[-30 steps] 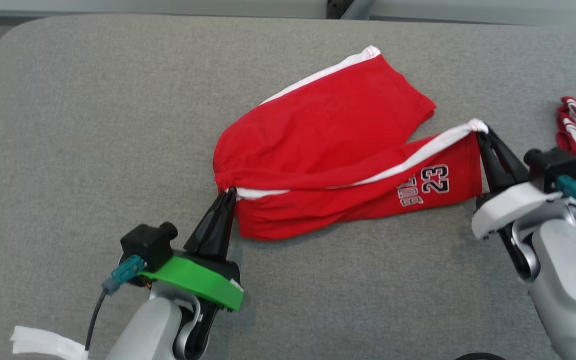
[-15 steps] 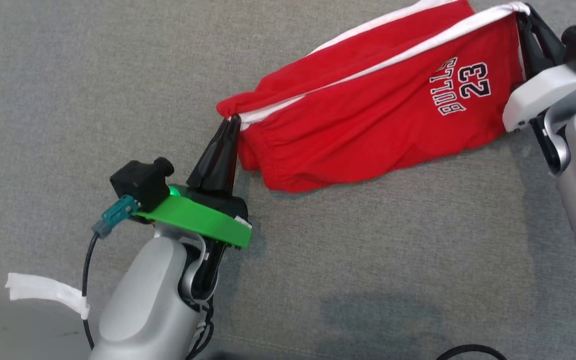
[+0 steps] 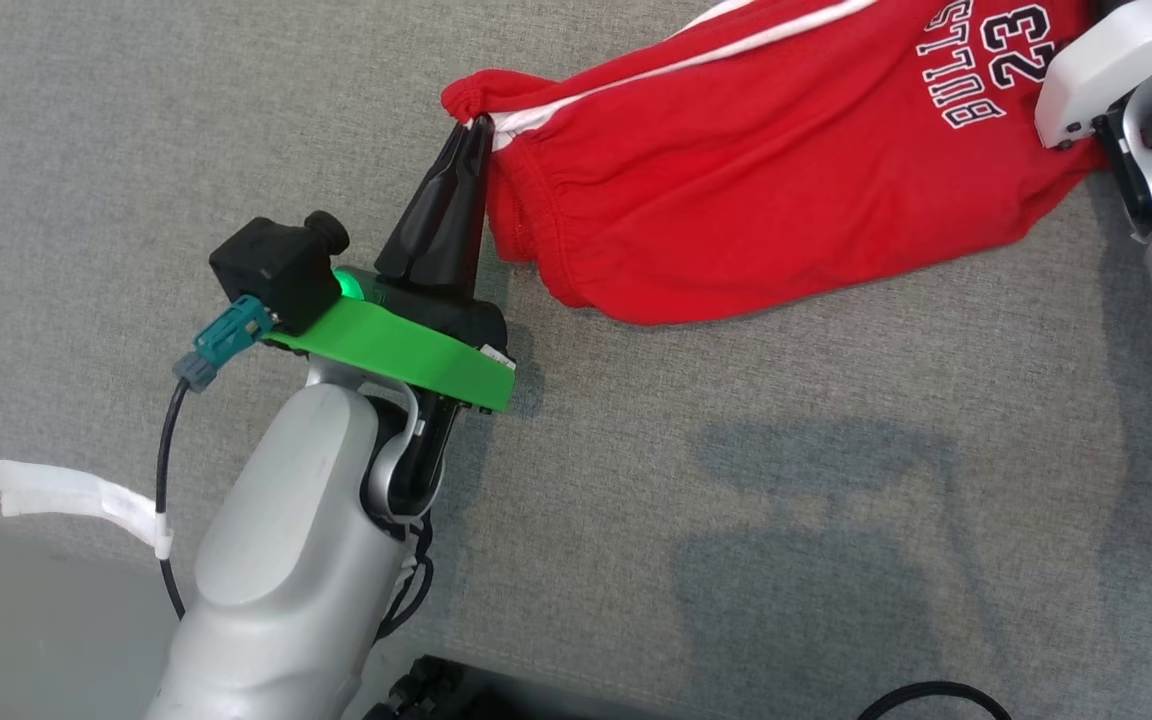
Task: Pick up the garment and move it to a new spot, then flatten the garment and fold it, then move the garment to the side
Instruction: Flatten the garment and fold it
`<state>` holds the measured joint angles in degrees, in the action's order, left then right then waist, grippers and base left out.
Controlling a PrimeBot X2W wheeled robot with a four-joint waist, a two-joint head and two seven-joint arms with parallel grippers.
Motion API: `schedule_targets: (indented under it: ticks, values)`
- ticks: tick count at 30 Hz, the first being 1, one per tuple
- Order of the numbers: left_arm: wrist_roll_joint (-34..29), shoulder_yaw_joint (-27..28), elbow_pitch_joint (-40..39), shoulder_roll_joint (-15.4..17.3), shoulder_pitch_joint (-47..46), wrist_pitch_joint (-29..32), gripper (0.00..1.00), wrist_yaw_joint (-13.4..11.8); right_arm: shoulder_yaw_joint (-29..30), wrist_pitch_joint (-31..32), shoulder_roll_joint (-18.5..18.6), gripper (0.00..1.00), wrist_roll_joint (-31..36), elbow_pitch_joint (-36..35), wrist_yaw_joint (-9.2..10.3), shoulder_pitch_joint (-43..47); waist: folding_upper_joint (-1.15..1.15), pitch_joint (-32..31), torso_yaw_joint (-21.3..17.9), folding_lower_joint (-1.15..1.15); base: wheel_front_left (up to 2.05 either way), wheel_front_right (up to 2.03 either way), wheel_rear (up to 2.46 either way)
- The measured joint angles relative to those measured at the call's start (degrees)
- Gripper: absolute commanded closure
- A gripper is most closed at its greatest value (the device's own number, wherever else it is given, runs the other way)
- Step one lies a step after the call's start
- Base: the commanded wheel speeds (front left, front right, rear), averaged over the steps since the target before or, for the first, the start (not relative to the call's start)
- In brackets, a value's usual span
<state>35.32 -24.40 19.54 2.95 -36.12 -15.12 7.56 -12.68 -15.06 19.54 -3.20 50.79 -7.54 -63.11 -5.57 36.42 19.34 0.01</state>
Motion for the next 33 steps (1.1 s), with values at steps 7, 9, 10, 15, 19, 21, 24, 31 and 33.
schedule_targets:
  ticks: [7,9,10,15,19,21,24,31,33]
  values:
    - [-0.26,0.42,0.79,-0.04,-0.08,-0.01,0.08,0.00,2.14,-0.01,-0.42,0.95,2.11,1.04,0.00,-0.88,0.00,0.36,-0.18,-0.01,0.00,0.00,0.00]
    - [-0.49,0.79,0.80,-0.10,-0.07,-0.01,0.00,0.00,3.15,-0.01,-0.78,0.00,2.50,0.99,0.00,-0.88,0.00,0.22,-0.40,-0.01,0.00,0.00,0.00]
    - [-0.98,1.12,0.88,-0.12,-0.07,-0.01,0.00,0.00,3.66,-0.01,-1.08,0.00,2.56,1.08,0.00,-0.87,0.00,0.12,-0.52,-0.01,0.00,0.00,0.00]
    - [-3.34,3.99,1.04,-0.15,0.41,-0.01,0.00,0.00,4.95,-0.01,-2.15,0.00,3.24,0.15,0.00,0.12,0.00,-0.82,-1.18,-0.01,0.00,0.00,0.00]
    - [-6.33,6.00,1.27,-0.11,2.67,-0.01,0.00,0.00,5.33,0.00,-3.27,0.00,0.56,-2.15,0.00,3.57,0.00,-2.39,-1.80,-0.01,0.00,0.00,0.00]
    - [-7.24,6.28,1.21,-0.14,3.51,-0.01,0.00,0.00,4.38,0.00,-3.59,0.00,-0.80,-2.10,0.00,5.33,-0.01,-3.12,-1.99,-0.01,0.00,0.00,0.00]
    - [-8.32,6.76,1.27,-0.18,4.72,-0.01,0.00,0.00,4.21,0.00,-3.70,0.00,-3.54,-0.18,0.00,7.32,-0.02,-4.20,-2.25,-0.01,0.00,0.00,0.00]
    - [-8.75,8.21,0.98,-0.11,7.03,-0.01,0.00,0.00,4.27,0.00,-3.54,0.00,-8.00,1.45,0.00,7.88,-0.02,-5.79,-2.40,-0.01,0.00,0.00,0.00]
    - [-8.76,8.32,0.93,-0.13,7.23,-0.01,0.00,-0.01,4.24,0.00,-3.54,0.00,-8.47,0.87,0.00,7.87,-0.02,-5.87,-2.37,-0.01,0.00,0.00,0.00]
